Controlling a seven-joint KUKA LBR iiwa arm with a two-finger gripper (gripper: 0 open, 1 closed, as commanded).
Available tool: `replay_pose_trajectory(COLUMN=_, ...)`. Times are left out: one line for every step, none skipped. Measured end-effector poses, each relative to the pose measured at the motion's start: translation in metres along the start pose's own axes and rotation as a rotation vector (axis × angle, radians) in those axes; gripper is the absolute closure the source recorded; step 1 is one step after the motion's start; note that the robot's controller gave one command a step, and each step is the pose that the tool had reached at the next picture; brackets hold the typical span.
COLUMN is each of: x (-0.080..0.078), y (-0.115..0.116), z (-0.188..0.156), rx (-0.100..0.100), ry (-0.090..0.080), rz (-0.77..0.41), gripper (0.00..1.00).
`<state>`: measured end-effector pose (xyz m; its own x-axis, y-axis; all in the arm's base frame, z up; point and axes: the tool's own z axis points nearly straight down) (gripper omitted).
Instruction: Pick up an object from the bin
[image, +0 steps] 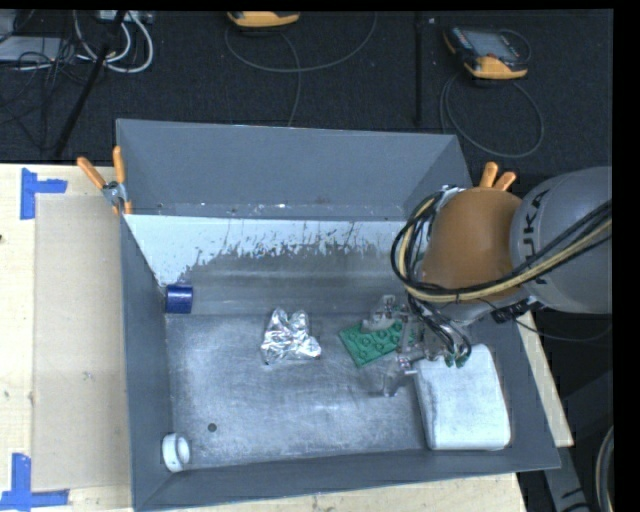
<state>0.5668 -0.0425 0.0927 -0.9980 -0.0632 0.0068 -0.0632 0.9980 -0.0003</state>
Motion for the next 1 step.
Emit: replay_pose_trajectory(x=-0.0285, y=-0.0583, z=0.0176, rx=-0.006, ry=-0.021, rz=-0.063, gripper=0.0)
